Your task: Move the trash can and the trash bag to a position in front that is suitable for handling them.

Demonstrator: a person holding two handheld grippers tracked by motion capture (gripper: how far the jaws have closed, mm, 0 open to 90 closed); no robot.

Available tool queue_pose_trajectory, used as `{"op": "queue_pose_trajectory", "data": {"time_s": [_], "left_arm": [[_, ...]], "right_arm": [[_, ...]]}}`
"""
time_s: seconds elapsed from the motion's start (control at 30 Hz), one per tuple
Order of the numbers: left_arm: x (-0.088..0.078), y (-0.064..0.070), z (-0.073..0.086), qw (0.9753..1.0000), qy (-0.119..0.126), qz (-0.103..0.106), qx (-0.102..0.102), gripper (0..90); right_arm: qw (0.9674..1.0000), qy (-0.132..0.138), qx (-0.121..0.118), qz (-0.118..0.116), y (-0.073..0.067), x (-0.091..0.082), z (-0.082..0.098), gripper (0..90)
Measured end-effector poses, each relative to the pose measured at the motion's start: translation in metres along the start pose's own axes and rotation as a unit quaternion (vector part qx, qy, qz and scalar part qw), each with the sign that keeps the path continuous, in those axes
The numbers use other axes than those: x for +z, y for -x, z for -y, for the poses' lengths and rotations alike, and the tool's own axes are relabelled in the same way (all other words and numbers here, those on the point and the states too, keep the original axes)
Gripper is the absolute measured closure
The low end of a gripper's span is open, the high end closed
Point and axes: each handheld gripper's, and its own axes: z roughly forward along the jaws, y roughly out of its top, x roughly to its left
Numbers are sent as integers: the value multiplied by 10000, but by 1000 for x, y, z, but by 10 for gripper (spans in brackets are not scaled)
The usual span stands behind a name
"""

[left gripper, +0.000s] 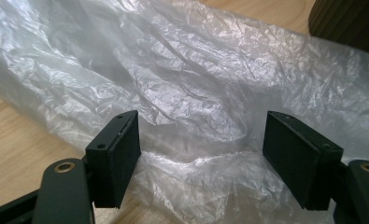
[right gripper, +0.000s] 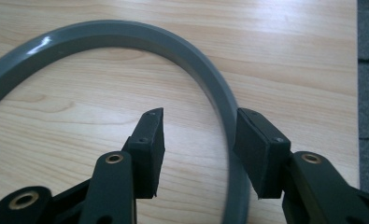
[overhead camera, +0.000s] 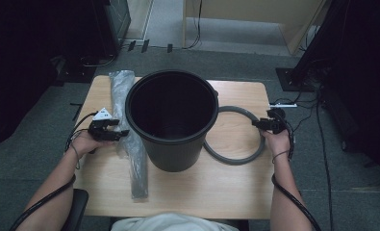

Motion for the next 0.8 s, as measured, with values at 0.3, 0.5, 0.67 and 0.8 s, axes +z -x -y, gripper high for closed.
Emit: {"op": "queue_pose_trajectory", "data": {"time_s": [0.3,0.5,0.67,0.8], "left_arm": [[6,4,-3,9996,-131,-92,219,298],[4,8,-2,9998,-46,-94,172,485],[4,9,-2,9999,-10,-125,106,631],[4,9,-2,10000,-5,-46,82,752]], "right_arm": [[9994,73,-336,-72,-20,-9,-2,516],[9994,87,-312,-147,-26,-13,3,515],[9992,137,-308,-226,-34,-19,7,515],[9987,164,-350,-325,-40,-18,10,514]]}}
